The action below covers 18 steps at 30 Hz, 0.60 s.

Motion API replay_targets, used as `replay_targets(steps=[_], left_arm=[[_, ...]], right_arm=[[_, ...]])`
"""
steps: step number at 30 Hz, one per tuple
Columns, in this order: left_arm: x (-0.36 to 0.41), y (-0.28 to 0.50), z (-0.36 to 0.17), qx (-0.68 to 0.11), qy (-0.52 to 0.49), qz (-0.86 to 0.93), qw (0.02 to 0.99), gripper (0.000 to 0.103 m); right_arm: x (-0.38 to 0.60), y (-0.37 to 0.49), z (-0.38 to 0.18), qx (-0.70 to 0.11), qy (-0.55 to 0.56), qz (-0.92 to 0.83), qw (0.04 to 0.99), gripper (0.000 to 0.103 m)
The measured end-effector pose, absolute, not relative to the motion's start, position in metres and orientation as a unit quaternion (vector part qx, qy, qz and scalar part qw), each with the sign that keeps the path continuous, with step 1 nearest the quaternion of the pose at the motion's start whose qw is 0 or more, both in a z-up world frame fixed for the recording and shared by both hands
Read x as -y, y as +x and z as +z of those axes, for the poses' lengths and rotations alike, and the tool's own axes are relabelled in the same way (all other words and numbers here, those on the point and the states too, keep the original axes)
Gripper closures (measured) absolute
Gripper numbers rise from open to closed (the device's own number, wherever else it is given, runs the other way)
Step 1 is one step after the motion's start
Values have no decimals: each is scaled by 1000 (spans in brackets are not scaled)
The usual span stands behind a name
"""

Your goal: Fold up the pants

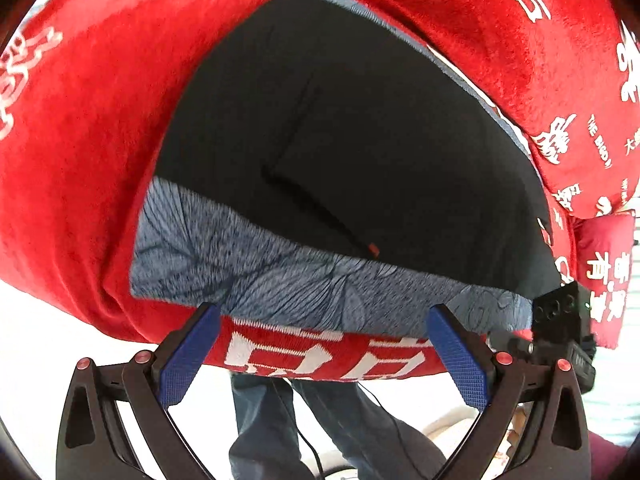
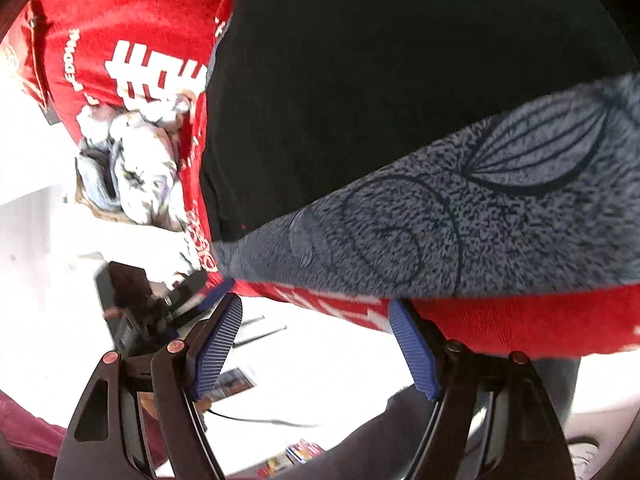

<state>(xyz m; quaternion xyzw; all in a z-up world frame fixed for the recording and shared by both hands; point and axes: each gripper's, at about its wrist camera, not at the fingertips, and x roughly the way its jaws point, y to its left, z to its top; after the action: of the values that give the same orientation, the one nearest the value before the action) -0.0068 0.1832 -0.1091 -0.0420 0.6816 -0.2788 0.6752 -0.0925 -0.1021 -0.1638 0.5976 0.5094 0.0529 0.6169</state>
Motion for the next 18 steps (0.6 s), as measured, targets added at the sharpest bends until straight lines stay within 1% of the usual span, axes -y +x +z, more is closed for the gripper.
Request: replay_targets(steps=[5,9,11,14,15,17,18], left_arm=[[-187,-13,-130,-691,-88,-299,652,0],[-177,-2,-126,-678,-151,-305,651,0],[-171,4,-117,-665,-171,-311,657,0],[-160,12,-114,-665,-159,-299,666,1],[-158,13,-115,-669,-155,-293,665,2],[-158,13,-119,-671,-146,-283,669,12],[-157,13,-120,-671,-143,-281,671,14]], right_arm=[[108,-95,-166,-450,641,63,619,24],[125,-84,-139,-405,647,95,639,24],[129,-80,-131,-404,637,104,649,24],[135,-87,-135,-437,617,81,649,24],[140,-94,-138,-445,615,65,647,24],[153,-111,-142,-445,619,37,646,24],[162,-122,-145,-442,623,20,645,24]])
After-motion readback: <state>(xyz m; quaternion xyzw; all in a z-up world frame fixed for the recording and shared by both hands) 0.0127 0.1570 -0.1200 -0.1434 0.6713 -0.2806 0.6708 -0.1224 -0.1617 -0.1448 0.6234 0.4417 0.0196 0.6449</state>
